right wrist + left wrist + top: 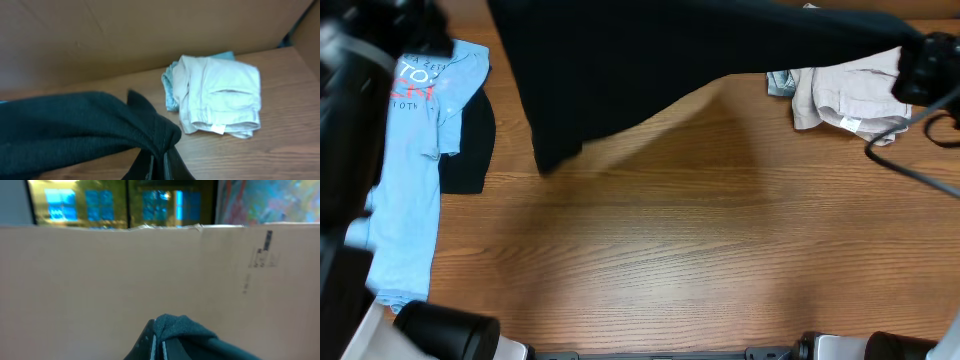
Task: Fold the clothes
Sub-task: 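Lift the black t-shirt high with both grippers and stretch it wide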
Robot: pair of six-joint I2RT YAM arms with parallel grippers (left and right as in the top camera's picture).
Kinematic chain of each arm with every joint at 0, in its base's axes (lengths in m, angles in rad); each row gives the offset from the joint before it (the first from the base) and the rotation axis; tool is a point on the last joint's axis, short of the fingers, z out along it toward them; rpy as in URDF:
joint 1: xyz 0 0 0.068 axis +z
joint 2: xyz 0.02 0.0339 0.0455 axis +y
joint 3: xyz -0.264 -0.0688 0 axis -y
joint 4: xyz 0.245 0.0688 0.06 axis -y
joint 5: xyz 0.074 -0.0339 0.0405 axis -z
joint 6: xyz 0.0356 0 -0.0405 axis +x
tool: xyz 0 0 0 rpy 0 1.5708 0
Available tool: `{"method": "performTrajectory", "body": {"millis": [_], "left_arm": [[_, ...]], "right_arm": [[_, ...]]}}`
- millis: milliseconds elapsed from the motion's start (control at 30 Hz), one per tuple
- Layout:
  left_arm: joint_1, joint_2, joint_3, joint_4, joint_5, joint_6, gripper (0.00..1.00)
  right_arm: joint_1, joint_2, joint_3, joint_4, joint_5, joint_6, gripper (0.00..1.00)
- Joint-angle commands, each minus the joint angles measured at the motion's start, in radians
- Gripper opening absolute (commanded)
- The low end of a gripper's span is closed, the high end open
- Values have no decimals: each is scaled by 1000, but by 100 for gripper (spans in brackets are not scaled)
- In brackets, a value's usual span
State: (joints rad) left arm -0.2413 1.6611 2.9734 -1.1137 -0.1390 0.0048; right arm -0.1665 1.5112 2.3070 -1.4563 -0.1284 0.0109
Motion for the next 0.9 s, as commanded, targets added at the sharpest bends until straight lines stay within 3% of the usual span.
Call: {"method": "performTrajectory", "body": {"millis": [0, 267, 567, 867], "left_arm": [[7, -27, 8, -1, -129, 45, 4], [7, -58, 3, -62, -313, 31, 4], [7, -6, -76, -274, -490, -143, 4], [7, 24, -77, -313, -552, -185, 4]], "right_arm": [[-43, -13, 75, -38, 15, -20, 4], [-105, -29, 90, -109, 15, -46, 4], [-105, -29, 89, -129, 15, -64, 4], [-105, -16, 89, -129, 19, -64, 4]]}}
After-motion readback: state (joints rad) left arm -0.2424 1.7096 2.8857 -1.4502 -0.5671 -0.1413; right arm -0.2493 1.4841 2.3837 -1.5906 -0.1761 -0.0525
